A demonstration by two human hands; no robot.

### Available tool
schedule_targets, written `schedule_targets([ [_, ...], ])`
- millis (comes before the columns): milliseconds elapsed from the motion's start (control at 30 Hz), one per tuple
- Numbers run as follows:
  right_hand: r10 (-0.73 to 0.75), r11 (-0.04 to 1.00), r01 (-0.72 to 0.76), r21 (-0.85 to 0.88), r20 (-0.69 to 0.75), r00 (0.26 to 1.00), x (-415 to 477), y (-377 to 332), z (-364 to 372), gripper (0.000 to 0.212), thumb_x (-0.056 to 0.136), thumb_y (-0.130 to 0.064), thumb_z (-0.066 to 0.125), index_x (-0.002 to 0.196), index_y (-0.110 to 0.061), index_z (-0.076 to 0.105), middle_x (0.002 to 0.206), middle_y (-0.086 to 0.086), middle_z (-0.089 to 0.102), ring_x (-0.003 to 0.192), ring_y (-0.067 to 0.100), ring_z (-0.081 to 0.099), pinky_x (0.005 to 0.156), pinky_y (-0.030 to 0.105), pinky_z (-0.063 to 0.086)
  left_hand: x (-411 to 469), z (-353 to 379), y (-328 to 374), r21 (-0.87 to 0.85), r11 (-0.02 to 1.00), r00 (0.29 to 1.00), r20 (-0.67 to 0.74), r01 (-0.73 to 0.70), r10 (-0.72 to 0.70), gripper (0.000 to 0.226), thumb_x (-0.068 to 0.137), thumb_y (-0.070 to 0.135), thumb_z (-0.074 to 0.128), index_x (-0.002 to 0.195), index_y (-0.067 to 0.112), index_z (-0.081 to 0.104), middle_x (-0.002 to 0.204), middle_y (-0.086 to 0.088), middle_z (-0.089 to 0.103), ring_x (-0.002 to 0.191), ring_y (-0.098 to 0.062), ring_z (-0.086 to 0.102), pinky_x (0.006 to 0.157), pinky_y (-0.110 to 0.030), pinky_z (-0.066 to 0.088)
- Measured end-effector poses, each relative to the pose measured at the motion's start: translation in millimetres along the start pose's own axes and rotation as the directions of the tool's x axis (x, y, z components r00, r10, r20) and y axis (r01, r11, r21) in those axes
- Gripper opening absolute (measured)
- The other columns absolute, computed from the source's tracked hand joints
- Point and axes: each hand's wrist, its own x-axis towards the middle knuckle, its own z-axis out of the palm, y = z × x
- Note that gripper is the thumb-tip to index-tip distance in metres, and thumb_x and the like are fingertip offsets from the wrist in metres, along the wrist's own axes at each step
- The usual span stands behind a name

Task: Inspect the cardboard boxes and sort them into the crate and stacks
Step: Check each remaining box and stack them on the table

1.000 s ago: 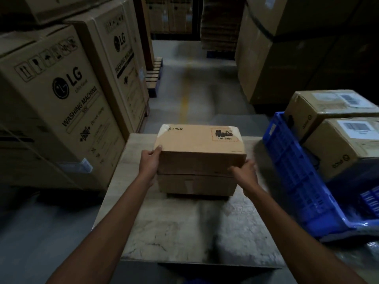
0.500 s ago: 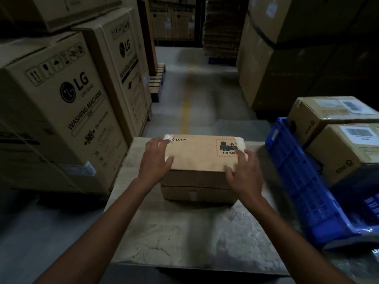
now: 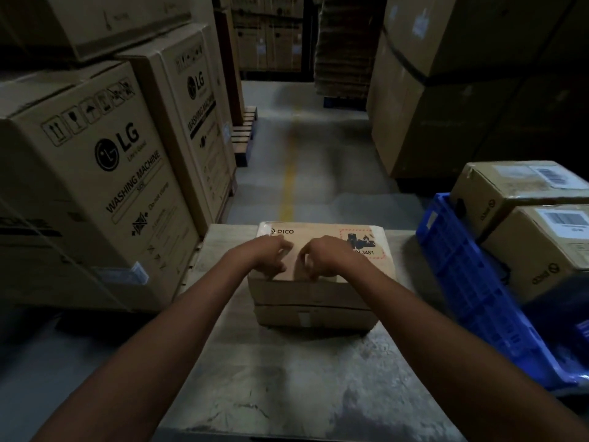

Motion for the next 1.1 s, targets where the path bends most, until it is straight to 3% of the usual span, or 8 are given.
schedule_targets([
  [100,-0.017,1.000,0.017,0.002,0.009,1.000,3,5,-6,0.052,0.078,-0.033,0.082,0.127,-0.032,0.068,0.123,0.000,0.069,0.106,0.022,0.059,0.076,0.033,0.047,9,-4,1,0.015,1.000,1.000,-0.016,-0.019,0.019,0.084,0.083,0.027,0.079,0.154,0.023,0.035,0.157,-0.008,0.037,0.138,-0.029,0.042,0.110,-0.041,0.041],
  [233,0.021,0.997,-0.021,0.078,-0.007,1.000,11,10,-20,0.076,0.078,-0.034,0.084,0.147,-0.027,0.051,0.140,0.003,0.059,0.120,0.025,0.057,0.090,0.037,0.050,17,-18,5,0.093,0.995,1.000,-0.014,-0.026,0.027,0.101,0.077,0.033,0.084,0.157,0.019,0.025,0.159,-0.012,0.031,0.142,-0.032,0.036,0.114,-0.041,0.036],
  [367,0.011,1.000,-0.011,0.010,0.050,0.999,20,7,-17,0.061,0.072,-0.033,0.088,0.129,-0.029,0.067,0.122,0.004,0.069,0.095,0.022,0.058,0.076,0.032,0.048,24,-25,11,0.073,0.997,0.997,0.071,-0.036,0.030,0.091,0.081,0.033,0.081,0.155,0.016,0.032,0.155,-0.011,0.038,0.136,-0.031,0.044,0.107,-0.037,0.040],
  [500,-0.003,1.000,0.002,0.021,0.047,0.999,19,11,-20,0.064,0.070,-0.036,0.089,0.130,-0.031,0.067,0.122,0.002,0.069,0.095,0.023,0.057,0.076,0.031,0.044,25,-29,12,0.046,0.999,0.998,0.065,-0.019,0.016,0.091,0.077,0.034,0.084,0.153,0.018,0.037,0.148,-0.007,0.049,0.123,-0.028,0.057,0.101,-0.038,0.047],
  [600,0.001,0.993,-0.007,0.119,0.047,0.999,17,26,-30,0.081,0.075,-0.030,0.088,0.147,-0.023,0.052,0.142,0.005,0.059,0.122,0.028,0.056,0.093,0.034,0.046,24,-27,17,-0.006,0.999,0.999,0.023,-0.049,0.049,0.097,0.077,0.037,0.085,0.155,0.017,0.031,0.156,-0.006,0.040,0.133,-0.027,0.049,0.104,-0.036,0.044],
  [700,0.033,0.993,-0.049,0.108,0.146,0.989,15,46,-34,0.085,0.081,-0.025,0.084,0.154,-0.021,0.042,0.152,0.007,0.048,0.133,0.028,0.050,0.103,0.038,0.044,26,-20,28,-0.038,0.995,0.996,0.022,-0.091,0.092,0.091,0.084,0.037,0.078,0.156,0.017,0.028,0.161,-0.008,0.029,0.140,-0.031,0.039,0.110,-0.037,0.038],
  [867,0.045,0.998,-0.038,-0.044,0.178,0.983,10,51,-21,0.086,0.083,-0.027,0.081,0.156,-0.025,0.036,0.150,0.008,0.048,0.129,0.030,0.050,0.104,0.041,0.044,30,-19,40,0.039,0.998,0.995,0.088,-0.049,0.045,0.087,0.085,0.039,0.076,0.156,0.020,0.030,0.162,-0.012,0.023,0.137,-0.036,0.041,0.108,-0.041,0.041],
  [1100,0.091,0.994,-0.097,0.055,0.113,0.989,1,74,-25,0.080,0.079,-0.018,0.084,0.150,-0.023,0.047,0.139,0.006,0.060,0.119,0.026,0.059,0.099,0.040,0.052,29,-16,70,0.007,0.994,0.993,0.051,-0.108,0.108,0.096,0.085,0.042,0.076,0.159,0.020,0.019,0.166,-0.013,0.011,0.148,-0.038,0.022,0.117,-0.044,0.027],
])
